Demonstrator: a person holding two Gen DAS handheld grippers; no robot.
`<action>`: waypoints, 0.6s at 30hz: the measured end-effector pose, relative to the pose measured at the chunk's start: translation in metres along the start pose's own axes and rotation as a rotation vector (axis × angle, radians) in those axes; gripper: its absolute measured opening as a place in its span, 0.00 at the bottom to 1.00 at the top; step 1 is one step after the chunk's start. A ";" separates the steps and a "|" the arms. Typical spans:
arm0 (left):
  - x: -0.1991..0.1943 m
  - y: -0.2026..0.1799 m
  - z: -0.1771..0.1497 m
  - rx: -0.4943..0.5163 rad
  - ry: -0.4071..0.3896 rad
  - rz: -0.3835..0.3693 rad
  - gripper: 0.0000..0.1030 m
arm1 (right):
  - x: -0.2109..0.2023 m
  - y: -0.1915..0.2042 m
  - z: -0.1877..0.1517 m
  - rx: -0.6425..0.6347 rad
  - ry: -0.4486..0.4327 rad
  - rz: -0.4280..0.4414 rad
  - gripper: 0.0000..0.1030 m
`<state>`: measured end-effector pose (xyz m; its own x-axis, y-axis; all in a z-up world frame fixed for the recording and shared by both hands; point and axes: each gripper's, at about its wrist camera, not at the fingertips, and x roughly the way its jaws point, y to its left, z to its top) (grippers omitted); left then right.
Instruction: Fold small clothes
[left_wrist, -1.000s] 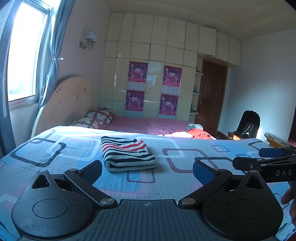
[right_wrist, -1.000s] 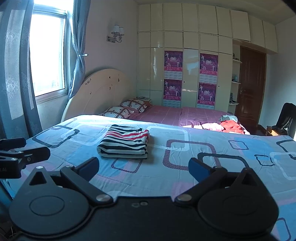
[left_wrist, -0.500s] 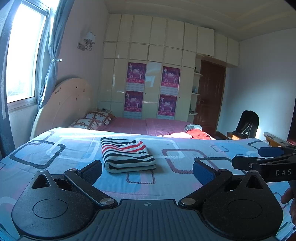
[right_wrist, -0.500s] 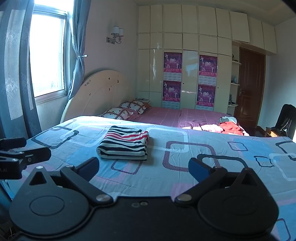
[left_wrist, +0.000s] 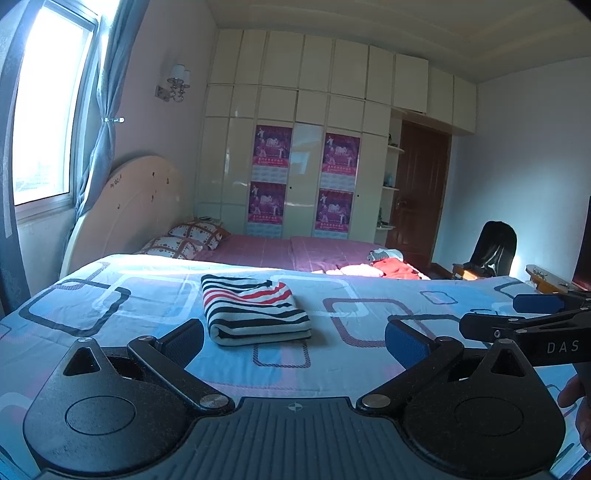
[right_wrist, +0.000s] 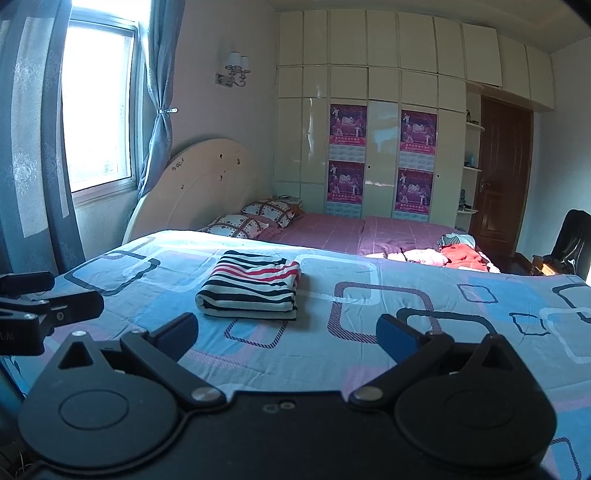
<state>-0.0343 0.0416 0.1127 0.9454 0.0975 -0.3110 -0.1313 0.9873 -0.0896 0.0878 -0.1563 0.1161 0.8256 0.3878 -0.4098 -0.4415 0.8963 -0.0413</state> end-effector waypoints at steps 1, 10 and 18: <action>0.000 0.000 0.000 0.000 -0.001 0.000 1.00 | 0.000 0.000 0.001 0.001 0.000 0.001 0.99; -0.001 -0.002 0.001 0.006 0.005 -0.005 1.00 | 0.001 0.002 0.003 -0.001 -0.001 0.008 0.99; 0.001 -0.005 0.003 0.010 0.007 -0.005 1.00 | 0.003 -0.001 0.003 0.000 -0.002 0.007 0.99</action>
<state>-0.0318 0.0374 0.1157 0.9439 0.0917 -0.3173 -0.1236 0.9890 -0.0818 0.0917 -0.1552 0.1172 0.8231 0.3944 -0.4086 -0.4471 0.8937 -0.0381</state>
